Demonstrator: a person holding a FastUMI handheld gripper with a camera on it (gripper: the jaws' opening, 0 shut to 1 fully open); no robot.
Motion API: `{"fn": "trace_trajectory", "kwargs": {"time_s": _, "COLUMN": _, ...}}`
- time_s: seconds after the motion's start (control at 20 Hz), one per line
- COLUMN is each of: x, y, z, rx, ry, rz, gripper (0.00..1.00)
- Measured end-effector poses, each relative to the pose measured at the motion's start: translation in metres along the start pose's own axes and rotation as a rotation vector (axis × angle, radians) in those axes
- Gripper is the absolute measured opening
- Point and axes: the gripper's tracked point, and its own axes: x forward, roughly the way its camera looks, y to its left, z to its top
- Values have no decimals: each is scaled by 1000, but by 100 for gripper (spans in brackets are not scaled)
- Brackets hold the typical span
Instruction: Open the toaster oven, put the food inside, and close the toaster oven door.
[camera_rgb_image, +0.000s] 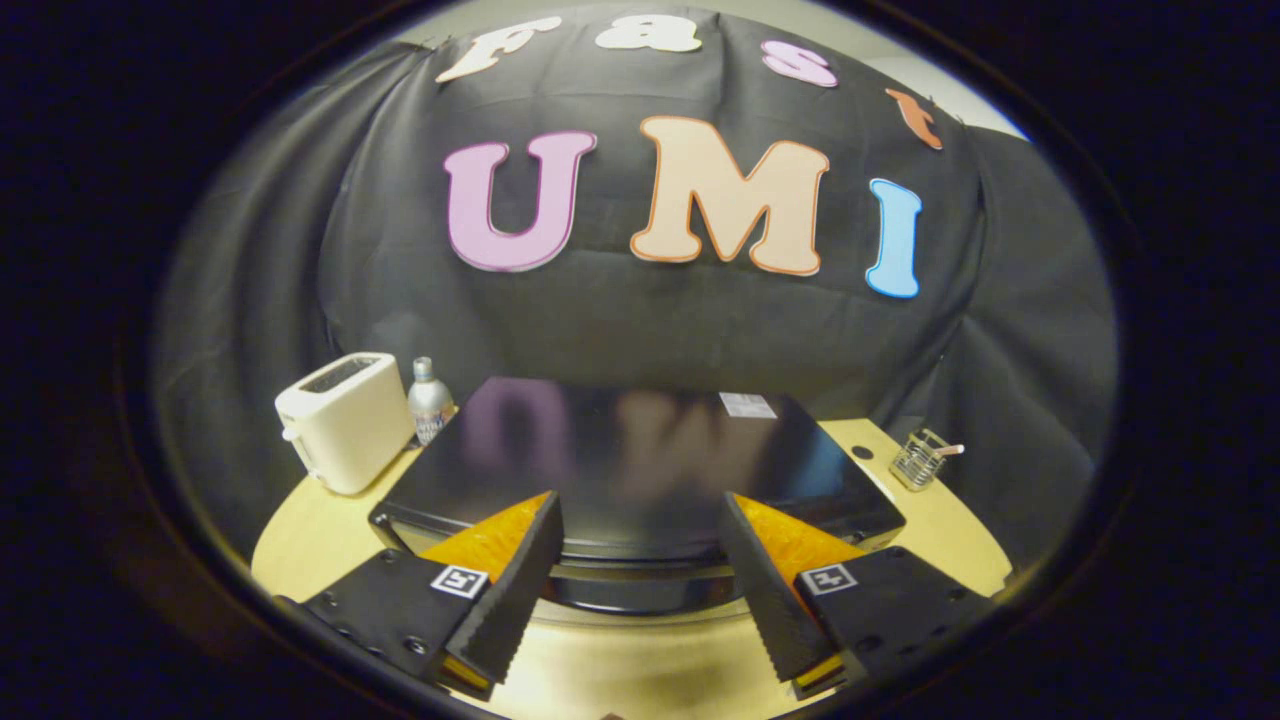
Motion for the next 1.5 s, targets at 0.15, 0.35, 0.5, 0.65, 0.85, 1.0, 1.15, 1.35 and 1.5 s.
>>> {"fn": "trace_trajectory", "kwargs": {"time_s": 0.15, "x": 0, "y": -3, "z": -9, "rx": 32, "ry": -30, "rz": 16, "gripper": 94}}
{"fn": "trace_trajectory", "kwargs": {"time_s": 0.35, "x": -13, "y": -10, "z": -15, "rx": 125, "ry": -112, "rz": 26, "gripper": 93}}
{"fn": "trace_trajectory", "kwargs": {"time_s": 0.5, "x": -22, "y": -12, "z": -20, "rx": 116, "ry": -141, "rz": 22, "gripper": 93}}
{"fn": "trace_trajectory", "kwargs": {"time_s": 0.65, "x": -31, "y": -13, "z": -26, "rx": 112, "ry": -141, "rz": 19, "gripper": 92}}
{"fn": "trace_trajectory", "kwargs": {"time_s": 0.85, "x": -48, "y": -14, "z": -35, "rx": 101, "ry": -124, "rz": 13, "gripper": 92}}
{"fn": "trace_trajectory", "kwargs": {"time_s": 1.0, "x": -65, "y": -16, "z": -46, "rx": 107, "ry": -72, "rz": 2, "gripper": 92}}
{"fn": "trace_trajectory", "kwargs": {"time_s": 1.15, "x": -83, "y": -18, "z": -63, "rx": 92, "ry": 3, "rz": -25, "gripper": 92}}
{"fn": "trace_trajectory", "kwargs": {"time_s": 1.35, "x": -102, "y": -20, "z": -90, "rx": 68, "ry": 125, "rz": -57, "gripper": 91}}
{"fn": "trace_trajectory", "kwargs": {"time_s": 1.5, "x": -109, "y": -21, "z": -105, "rx": 63, "ry": 173, "rz": -72, "gripper": 91}}
